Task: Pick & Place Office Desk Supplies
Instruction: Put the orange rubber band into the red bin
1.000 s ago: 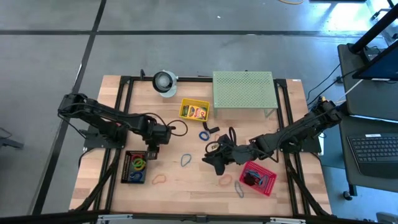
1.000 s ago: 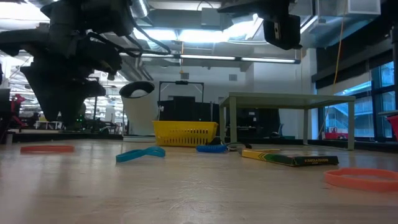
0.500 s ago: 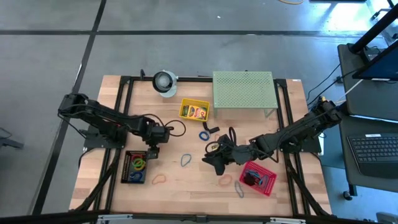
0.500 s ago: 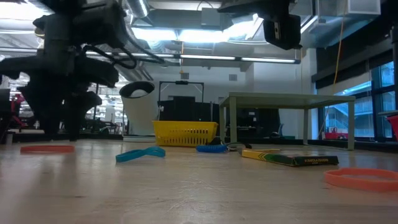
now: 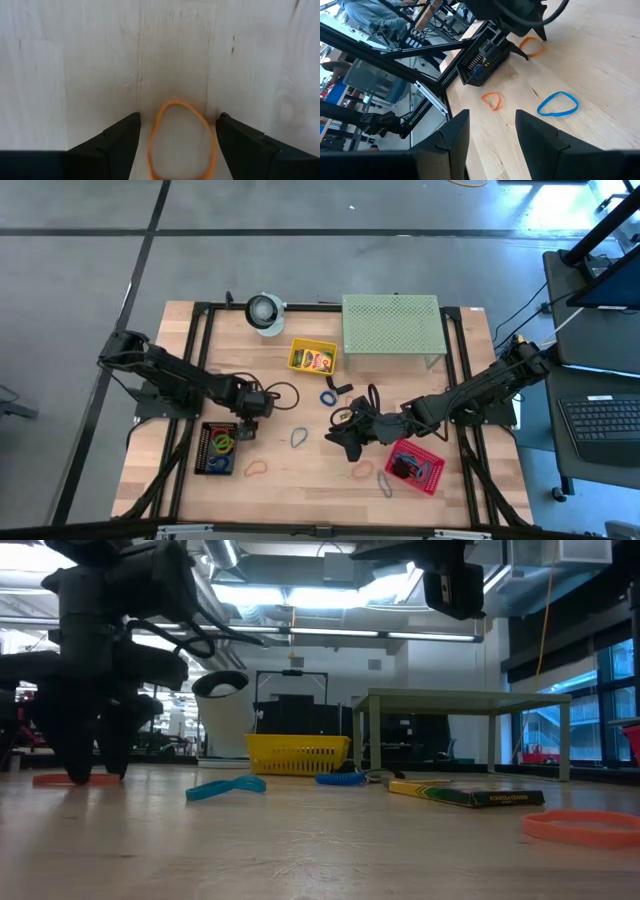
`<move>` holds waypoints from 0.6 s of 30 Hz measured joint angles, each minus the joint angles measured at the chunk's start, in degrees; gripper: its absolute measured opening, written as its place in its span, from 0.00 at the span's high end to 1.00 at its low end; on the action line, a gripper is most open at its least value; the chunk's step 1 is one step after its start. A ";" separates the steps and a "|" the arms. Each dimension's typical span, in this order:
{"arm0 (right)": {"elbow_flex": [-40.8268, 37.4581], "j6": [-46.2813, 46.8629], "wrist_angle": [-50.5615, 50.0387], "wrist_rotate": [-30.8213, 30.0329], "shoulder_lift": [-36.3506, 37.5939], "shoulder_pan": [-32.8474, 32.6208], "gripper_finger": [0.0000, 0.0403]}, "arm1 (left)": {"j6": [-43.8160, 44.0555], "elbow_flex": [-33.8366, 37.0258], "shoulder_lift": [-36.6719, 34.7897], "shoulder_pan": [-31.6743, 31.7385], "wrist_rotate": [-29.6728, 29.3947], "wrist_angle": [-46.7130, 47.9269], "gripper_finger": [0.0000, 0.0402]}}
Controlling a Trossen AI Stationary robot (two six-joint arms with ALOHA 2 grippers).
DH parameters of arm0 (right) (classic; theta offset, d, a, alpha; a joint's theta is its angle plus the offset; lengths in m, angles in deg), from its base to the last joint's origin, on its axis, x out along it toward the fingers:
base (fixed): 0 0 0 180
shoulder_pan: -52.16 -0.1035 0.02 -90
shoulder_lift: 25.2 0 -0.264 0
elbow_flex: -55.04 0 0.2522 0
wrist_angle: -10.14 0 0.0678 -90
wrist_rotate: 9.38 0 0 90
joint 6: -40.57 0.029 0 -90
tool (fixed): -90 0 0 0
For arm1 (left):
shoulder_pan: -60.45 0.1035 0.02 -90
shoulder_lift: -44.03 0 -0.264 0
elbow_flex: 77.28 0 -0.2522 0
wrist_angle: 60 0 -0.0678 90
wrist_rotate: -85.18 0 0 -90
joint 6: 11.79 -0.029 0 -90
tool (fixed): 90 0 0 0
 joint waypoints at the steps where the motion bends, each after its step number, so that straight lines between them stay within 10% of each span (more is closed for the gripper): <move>1: 0.00 0.01 0.15 0.00 0.00 0.00 0.60 | 1.01 0.00 1.03 -0.47 -0.58 0.41 0.37; 14: 0.00 0.08 0.42 0.01 0.00 0.00 0.60 | 4.39 -0.17 6.03 -2.17 -3.39 -0.04 0.96; 18: 0.00 0.00 0.42 0.01 0.00 0.00 0.60 | 4.21 -0.17 5.90 -2.02 -2.07 -0.29 0.99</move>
